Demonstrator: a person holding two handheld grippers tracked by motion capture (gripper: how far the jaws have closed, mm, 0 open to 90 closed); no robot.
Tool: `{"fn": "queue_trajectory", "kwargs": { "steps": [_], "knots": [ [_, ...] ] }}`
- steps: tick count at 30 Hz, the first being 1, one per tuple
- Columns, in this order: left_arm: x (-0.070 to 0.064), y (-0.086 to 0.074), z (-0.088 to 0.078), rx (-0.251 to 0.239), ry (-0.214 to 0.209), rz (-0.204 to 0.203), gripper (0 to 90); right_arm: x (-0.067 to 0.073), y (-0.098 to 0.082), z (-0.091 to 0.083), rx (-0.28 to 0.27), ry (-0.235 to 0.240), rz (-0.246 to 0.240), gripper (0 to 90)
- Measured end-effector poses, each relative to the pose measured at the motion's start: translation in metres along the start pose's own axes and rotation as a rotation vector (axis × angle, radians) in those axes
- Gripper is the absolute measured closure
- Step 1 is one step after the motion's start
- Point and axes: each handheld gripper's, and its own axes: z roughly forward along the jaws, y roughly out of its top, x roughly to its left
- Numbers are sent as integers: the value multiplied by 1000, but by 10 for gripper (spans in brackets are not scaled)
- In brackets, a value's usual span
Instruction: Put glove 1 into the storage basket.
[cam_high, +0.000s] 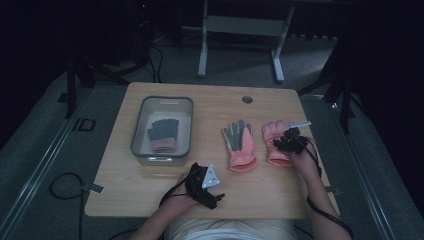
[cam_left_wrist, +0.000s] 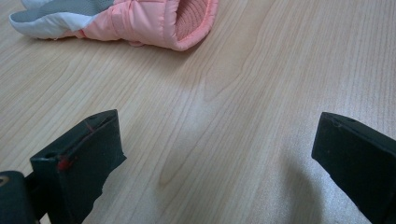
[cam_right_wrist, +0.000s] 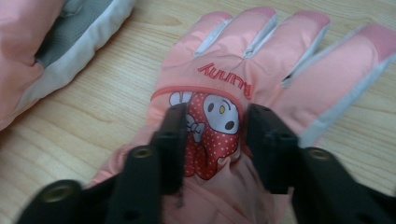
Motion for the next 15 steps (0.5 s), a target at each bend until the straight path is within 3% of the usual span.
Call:
{"fn": "queue_trajectory", "kwargs": {
  "steps": [2,6,10,15],
  "knots": [
    [0,0,0,-1,0,-2,14,3,1,0,-2,-20,17,739],
    [0,0,1,6,-2,7,14,1,4,-2,1,-15,51,831],
    [1,0,1,3,-1,3,15,1,13,-13,-14,-30,44,854],
    [1,-1,0,4,0,4,14,12,26,-31,-61,-34,34,855]
  ]
}}
